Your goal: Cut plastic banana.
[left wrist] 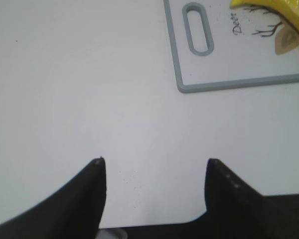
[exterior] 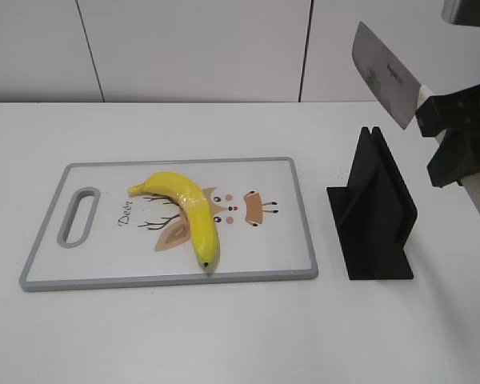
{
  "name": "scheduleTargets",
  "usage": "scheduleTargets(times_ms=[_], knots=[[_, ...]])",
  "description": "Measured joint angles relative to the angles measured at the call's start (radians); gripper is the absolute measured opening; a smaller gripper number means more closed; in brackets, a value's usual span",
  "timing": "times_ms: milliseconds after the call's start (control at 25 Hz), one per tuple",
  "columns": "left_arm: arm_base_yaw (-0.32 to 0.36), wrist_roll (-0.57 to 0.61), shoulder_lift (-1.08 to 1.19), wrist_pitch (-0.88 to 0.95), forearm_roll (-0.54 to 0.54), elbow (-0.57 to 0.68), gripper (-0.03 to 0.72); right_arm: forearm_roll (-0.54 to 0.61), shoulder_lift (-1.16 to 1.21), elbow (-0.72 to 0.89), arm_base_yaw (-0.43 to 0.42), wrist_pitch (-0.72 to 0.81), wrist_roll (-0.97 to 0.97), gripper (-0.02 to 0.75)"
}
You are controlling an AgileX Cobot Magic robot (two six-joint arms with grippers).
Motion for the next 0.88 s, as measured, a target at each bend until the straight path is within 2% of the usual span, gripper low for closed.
scheduleTargets(times_ms=[280,520,880], knots=[[0.0,-0.011,-0.251,-0.018,0.0,0.031,0.581,-0.023,-0.01,0.059,0.0,-0.002,0.061,0.167],[0.0,-0.012,-0.264,-0.065,0.0,0.051,0.579,-0.066,-0.011,0.087,0.0,-0.015,0.097,0.167],[0.0,-0.015,-0.264,-0.069,0.0,0.054,0.579,-0.056,0.009,0.088,0.0,-0.064,0.1,0.167]])
